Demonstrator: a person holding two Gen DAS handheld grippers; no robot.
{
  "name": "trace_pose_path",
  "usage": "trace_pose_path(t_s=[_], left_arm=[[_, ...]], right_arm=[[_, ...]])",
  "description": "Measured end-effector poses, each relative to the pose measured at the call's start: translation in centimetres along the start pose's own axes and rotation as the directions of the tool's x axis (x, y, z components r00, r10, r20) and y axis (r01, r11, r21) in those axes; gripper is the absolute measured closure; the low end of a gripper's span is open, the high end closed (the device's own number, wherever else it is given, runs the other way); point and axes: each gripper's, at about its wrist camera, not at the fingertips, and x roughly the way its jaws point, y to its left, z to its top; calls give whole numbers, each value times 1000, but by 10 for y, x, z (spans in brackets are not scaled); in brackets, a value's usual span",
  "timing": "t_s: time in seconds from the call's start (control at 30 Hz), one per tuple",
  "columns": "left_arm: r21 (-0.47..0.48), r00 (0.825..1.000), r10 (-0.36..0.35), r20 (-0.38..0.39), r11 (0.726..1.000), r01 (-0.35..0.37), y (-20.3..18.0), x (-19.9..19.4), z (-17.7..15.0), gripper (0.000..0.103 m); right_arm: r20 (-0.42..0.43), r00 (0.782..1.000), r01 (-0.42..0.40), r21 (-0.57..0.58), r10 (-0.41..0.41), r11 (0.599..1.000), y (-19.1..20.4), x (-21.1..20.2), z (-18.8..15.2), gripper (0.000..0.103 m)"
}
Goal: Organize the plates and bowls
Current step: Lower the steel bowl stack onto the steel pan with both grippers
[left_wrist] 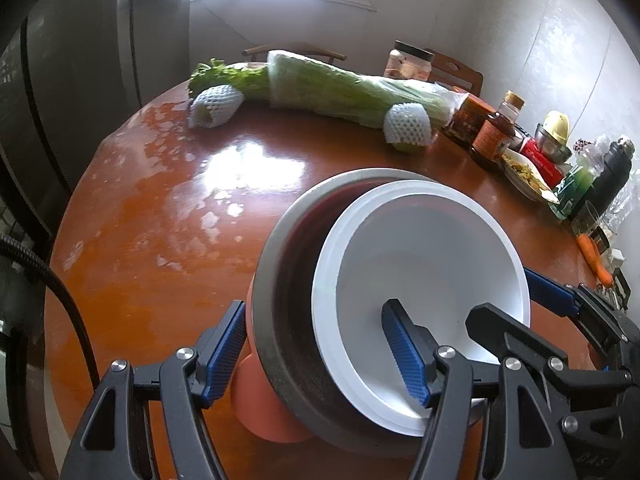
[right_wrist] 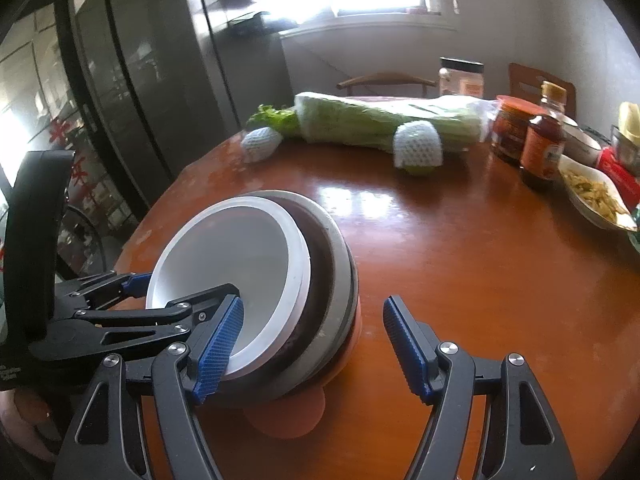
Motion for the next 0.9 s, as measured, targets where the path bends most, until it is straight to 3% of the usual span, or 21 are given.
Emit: trace_pose_path(t_s=[0.47,0.9], left_arm=[[13,1000,6,15,1000,-6,-15,2,1,35],[-6,997,32,66,999,-32,-1,-16,2,35]], right_arm=[[15,1000,17,38,-18,999,-19,-14,-5,29],[33,999,31,30,-32,999,-11,-20,-2,29]])
